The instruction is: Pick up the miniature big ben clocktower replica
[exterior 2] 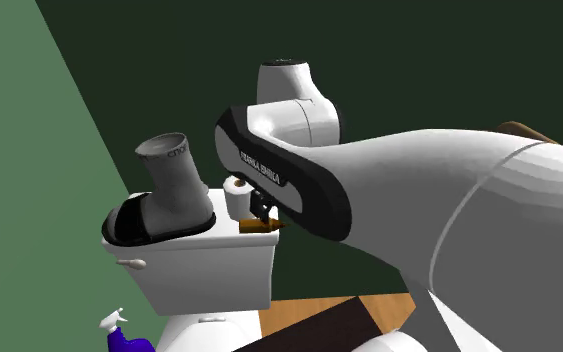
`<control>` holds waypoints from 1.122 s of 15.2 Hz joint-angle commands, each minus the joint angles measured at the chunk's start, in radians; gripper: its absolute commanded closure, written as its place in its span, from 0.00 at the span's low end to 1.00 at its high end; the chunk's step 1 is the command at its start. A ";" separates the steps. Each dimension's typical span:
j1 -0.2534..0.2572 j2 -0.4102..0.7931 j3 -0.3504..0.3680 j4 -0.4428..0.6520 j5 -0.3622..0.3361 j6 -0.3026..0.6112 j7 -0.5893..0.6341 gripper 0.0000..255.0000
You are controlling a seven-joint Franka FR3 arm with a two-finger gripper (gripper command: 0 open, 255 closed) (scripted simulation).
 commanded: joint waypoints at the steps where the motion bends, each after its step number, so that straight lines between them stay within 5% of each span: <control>1: 0.032 0.066 -0.038 -0.005 -0.025 0.076 -0.134 0.00; 9: 0.164 0.341 -0.160 0.027 -0.060 0.340 -0.629 0.00; 17: 0.168 0.404 -0.173 -0.032 -0.056 0.461 -0.651 0.00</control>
